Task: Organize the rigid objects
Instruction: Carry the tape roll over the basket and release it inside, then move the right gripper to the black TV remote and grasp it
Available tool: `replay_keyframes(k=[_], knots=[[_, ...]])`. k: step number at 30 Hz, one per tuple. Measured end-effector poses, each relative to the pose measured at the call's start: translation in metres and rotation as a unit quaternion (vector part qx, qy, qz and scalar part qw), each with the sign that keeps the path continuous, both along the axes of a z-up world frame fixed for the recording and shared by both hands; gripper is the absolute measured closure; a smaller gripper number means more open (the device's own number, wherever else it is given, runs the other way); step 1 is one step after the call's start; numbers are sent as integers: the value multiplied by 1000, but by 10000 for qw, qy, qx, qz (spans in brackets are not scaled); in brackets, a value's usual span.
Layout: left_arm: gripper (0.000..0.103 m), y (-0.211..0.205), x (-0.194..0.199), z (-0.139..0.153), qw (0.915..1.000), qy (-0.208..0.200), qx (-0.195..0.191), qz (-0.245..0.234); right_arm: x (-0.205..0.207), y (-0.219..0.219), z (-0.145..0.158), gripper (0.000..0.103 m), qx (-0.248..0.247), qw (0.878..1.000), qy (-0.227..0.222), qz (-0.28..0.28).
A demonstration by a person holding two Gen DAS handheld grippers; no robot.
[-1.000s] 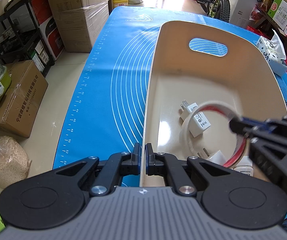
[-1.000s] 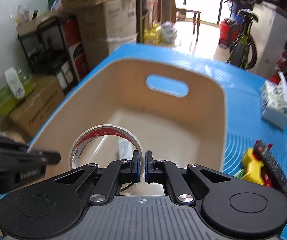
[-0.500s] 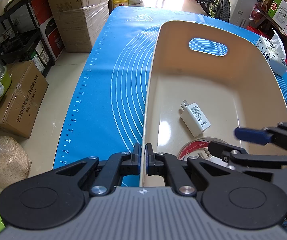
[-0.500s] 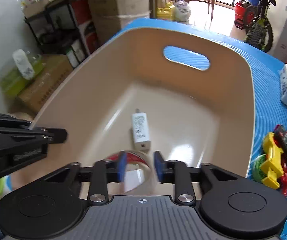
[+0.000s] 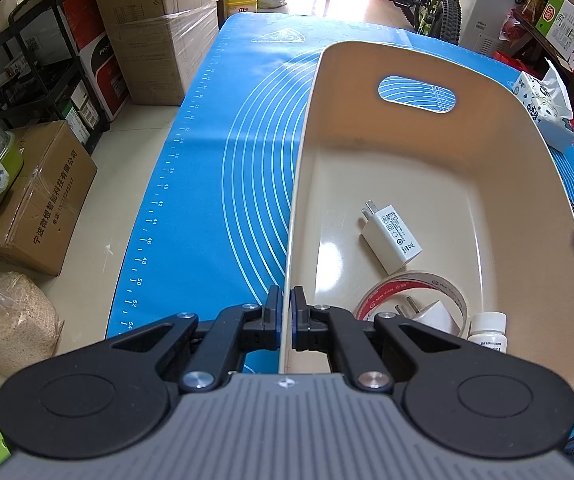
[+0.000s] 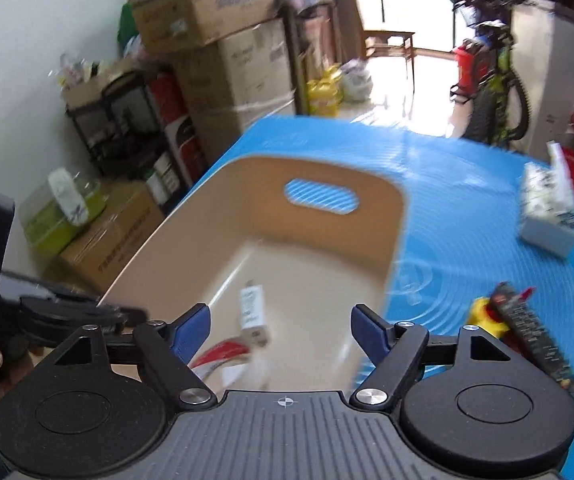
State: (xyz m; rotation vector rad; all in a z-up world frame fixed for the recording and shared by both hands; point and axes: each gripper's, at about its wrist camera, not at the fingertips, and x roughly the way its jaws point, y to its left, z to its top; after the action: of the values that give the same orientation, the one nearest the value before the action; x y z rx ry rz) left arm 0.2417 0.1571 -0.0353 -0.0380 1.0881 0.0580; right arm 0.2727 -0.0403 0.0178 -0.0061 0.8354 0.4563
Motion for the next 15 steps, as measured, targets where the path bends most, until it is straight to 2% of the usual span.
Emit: replay_keyframes(k=[10, 15], knots=[[97, 0, 0, 0, 10000, 1, 13, -1, 14, -91, 5, 22, -778, 9931, -315, -815], [97, 2, 0, 0, 10000, 2, 9, 3, 33, -133, -15, 22, -1027, 9914, -251, -774]])
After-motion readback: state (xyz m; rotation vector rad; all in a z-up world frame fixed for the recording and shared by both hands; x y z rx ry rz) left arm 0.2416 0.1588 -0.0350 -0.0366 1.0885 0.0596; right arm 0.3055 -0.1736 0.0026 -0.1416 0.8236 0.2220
